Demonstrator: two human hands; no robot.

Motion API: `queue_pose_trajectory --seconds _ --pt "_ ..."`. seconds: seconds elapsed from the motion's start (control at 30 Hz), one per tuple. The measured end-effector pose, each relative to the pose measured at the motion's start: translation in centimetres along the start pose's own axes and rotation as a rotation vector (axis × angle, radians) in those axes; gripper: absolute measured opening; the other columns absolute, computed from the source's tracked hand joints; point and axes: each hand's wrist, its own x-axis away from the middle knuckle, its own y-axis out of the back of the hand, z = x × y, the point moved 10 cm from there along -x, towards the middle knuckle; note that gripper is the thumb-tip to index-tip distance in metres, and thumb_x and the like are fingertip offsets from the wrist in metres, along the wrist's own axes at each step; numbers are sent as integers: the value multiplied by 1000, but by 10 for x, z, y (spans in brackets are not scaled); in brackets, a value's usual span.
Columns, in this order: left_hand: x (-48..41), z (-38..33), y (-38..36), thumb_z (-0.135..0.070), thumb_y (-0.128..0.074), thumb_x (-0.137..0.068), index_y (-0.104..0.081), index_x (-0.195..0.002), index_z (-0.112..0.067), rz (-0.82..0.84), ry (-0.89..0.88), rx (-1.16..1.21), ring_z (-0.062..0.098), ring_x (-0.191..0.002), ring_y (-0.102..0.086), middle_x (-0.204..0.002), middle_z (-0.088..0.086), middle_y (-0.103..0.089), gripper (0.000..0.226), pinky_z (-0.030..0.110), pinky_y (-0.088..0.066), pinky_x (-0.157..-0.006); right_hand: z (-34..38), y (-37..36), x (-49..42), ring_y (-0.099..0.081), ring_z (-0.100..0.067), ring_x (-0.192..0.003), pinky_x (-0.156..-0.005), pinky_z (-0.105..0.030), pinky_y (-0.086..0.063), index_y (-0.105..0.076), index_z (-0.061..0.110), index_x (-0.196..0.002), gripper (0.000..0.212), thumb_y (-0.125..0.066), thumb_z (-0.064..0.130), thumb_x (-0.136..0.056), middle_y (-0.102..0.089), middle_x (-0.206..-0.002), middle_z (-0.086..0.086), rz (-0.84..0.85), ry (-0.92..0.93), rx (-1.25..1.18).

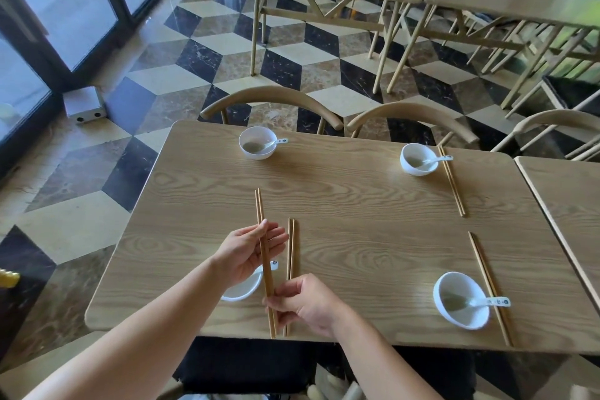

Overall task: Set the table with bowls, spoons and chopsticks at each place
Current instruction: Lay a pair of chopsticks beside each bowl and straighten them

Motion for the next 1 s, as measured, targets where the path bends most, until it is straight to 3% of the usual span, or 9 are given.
queue_pose_trajectory --seconds 0.23,0.37,0.47,0.53,0.6,0.67,0.73,0.83,1.0 --pt "-16 2 -3 -13 -56 -98 -62 -113 13 8 37 -11 30 -90 -76 -113 27 -71 30 41 -63 -77 -1 9 -8 -66 -19 -64 -59 -28 -58 -71 1 -84 2 -72 0 -85 -70 -71 -6 -13 -17 -4" --pt "-28 -16 -17 -27 -62 -96 -65 -112 4 51 47 -256 30 -101 -72 -115 19 -72 35 45 -57 -92 20 37 -15 -67 -17 -60 -59 -30 -58 -71 3 -81 5 -70 -1 -85 -70 -71 -8 -86 -14 -47" --pt "-52 -68 9 -54 -61 -90 -67 -115 -11 -144 -105 -876 32 -113 -67 -112 10 -70 50 37 -51 -94 62 100 -48 -67 -15 -52 -52 -29 -59 -66 -5 -85 2 -67 -6 -85 -70 -67 -11 -295 15 -79" --pt "-71 -111 41 -56 -52 -94 -59 -132 -14 -385 -262 -1430 35 -127 -55 -132 15 -63 56 38 -44 -102 94 137 -82 -66 -15 -48 -49 -31 -60 -62 -7 -86 5 -67 -9 -85 -68 -64 -13 -411 12 -90" --pt "-97 -130 74 -52 -44 -98 -37 -151 -12 -473 -361 -1664 38 -147 -29 -158 20 -34 66 43 -27 -118 115 159 -119 -64 -15 -43 -45 -29 -58 -58 -3 -80 12 -66 -10 -85 -63 -64 -14 -484 -10 -25" --pt "-126 -132 113 -57 -37 -98 -20 -157 -17 -548 -341 -1825 40 -153 -4 -167 18 -7 74 48 -11 -123 125 171 -157 -61 -19 -43 -37 -25 -53 -52 2 -71 23 -65 -11 -86 -58 -66 -15 -531 -38 65" --pt "-148 -127 147 -66 -27 -94 -13 -159 -22 -632 -292 -1866 41 -153 5 -167 16 2 79 52 -2 -123 125 180 -193 -58 -25 -52 -35 -27 -52 -51 2 -69 26 -65 -11 -87 -56 -70 -15 -568 -76 134" --pt "-153 -116 167 -74 -10 -88 -13 -160 -26 -725 -364 -1837 37 -153 5 -168 14 -2 86 51 3 -122 120 188 -233 -57 -25 -53 -39 -31 -53 -48 2 -71 26 -65 -7 -88 -56 -72 -14 -605 -136 235" --pt "-148 -120 168 -72 -20 -89 -23 -157 -29 -786 -460 -1798 33 -154 -2 -168 10 -12 81 47 0 -123 114 190 -263 -58 -28 -54 -52 -34 -55 -48 2 -74 24 -64 -4 -90 -57 -71 -16 -593 -250 388"
